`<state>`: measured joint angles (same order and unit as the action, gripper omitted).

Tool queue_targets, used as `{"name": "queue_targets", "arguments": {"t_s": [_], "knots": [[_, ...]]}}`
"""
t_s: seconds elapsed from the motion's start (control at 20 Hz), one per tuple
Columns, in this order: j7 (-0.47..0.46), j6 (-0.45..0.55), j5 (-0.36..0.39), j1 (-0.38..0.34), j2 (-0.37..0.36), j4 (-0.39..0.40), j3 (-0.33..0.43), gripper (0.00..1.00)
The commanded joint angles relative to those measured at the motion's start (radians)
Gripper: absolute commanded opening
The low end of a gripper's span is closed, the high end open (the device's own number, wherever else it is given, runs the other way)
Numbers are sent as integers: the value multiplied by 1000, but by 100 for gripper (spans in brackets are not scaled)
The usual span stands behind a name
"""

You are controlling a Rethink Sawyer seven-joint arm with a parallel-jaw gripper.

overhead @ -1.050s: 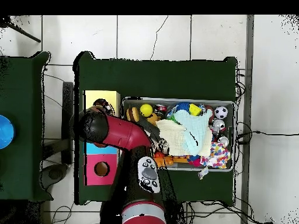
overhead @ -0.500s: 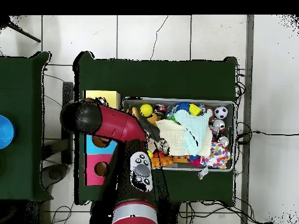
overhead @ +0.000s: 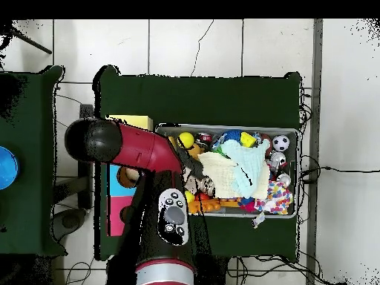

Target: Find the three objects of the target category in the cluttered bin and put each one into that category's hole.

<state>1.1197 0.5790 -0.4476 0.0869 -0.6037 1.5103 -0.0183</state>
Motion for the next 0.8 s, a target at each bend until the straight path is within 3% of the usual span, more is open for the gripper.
{"name": "queue_targets", "arguments": {"t_s": [0.05,0.2,0.6,0.8], "knots": [[60,151,87,-92,-61,114,31,100],[23,127,134,-108,-87,185,26,100],[126,37,217,-91,-132,279,-23,100],[157,65,279,-53,-87,249,-59,100]]}}
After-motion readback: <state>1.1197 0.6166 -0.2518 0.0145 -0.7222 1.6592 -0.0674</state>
